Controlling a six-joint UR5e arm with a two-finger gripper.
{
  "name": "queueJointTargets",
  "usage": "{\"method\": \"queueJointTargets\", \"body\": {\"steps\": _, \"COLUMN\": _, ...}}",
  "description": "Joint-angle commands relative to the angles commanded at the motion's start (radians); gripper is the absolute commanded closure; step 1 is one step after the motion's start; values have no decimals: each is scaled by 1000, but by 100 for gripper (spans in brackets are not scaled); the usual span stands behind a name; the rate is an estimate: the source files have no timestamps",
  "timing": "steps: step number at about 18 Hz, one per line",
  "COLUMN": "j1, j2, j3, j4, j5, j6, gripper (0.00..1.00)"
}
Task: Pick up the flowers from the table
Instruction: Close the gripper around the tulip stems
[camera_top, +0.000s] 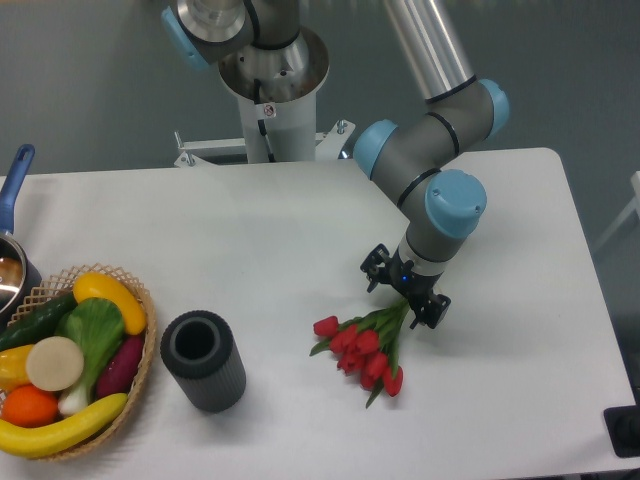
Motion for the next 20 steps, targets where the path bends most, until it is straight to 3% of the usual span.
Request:
{"method": "queueJointTargets", "body": {"steps": 3, "j1": -14, "j2": -6, "j3": 0, "j4": 15, "j5": 29, "j6": -17, "gripper": 19}}
{"method": "queueJointTargets", "body": {"steps": 6, "j1": -17, "j2": -9, "j3": -3, "j4": 38, "j5": 29, "j6": -19, "gripper": 24}}
{"method": "queueJointTargets", "body": {"steps": 11, "j1": -17, "j2": -5, "j3": 0, "j4": 38, "j5": 29, "j6": -49, "gripper": 52}}
{"method": "queueJointTargets", "body": {"steps": 15, "j1": -18, "j2": -3, "j3": 3, "j4": 38, "j5": 28, "j6": -72, "gripper": 70}}
{"method": "queueJointTargets", "body": {"steps": 20, "j1": -17, "j2": 3, "j3": 9, "j4": 38, "j5": 28, "j6": -75, "gripper": 76}}
